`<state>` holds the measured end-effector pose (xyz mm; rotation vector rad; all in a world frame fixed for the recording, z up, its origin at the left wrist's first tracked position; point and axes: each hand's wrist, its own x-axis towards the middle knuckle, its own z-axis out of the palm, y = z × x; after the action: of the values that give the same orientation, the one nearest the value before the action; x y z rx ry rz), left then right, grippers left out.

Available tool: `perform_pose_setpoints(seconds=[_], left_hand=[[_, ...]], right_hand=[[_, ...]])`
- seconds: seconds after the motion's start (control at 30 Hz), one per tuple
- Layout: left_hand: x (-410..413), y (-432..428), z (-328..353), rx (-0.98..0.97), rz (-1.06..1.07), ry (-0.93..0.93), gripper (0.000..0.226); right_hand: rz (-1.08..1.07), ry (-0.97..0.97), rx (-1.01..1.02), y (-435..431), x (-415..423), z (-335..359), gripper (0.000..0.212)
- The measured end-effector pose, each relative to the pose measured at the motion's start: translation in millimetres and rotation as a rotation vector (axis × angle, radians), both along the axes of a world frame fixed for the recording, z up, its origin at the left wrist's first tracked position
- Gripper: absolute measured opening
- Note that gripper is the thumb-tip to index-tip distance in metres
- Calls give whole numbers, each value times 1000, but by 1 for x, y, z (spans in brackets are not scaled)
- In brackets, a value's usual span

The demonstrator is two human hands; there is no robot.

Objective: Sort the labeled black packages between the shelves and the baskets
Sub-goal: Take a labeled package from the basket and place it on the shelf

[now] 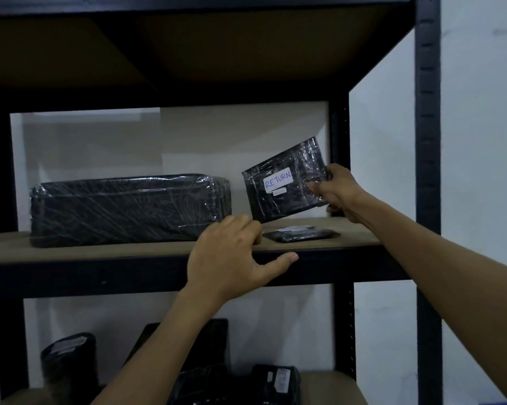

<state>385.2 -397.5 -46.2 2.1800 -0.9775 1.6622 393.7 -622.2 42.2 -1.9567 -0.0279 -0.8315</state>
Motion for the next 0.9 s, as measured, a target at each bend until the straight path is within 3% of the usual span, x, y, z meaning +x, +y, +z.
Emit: perform_pose_setpoints(seconds=[0.2,0.37,0.5,0.6,0.7,0.9], left_hand=[[-8,1,-10,-5,-80,50,46],[-59,7,-19,-10,-180,6,29],[-109,11,-28,-49,-230,371,33],[-143,13,-45,33,-189,570,32],[-182,15,-68,63,-165,689,17],[-257,14,-103,14,-203,786,17]], right_hand=[[-12,-190,-58,11,-58,-9,24],[7,-284,-65,21,-118,-16,25],[89,-303,-6,22,-165,-31,22],[130,-258,47,14,-197,-52,24],[150,-198,146,5,-231,-80,24],[169,-82,329,-10,-320,-139,21]])
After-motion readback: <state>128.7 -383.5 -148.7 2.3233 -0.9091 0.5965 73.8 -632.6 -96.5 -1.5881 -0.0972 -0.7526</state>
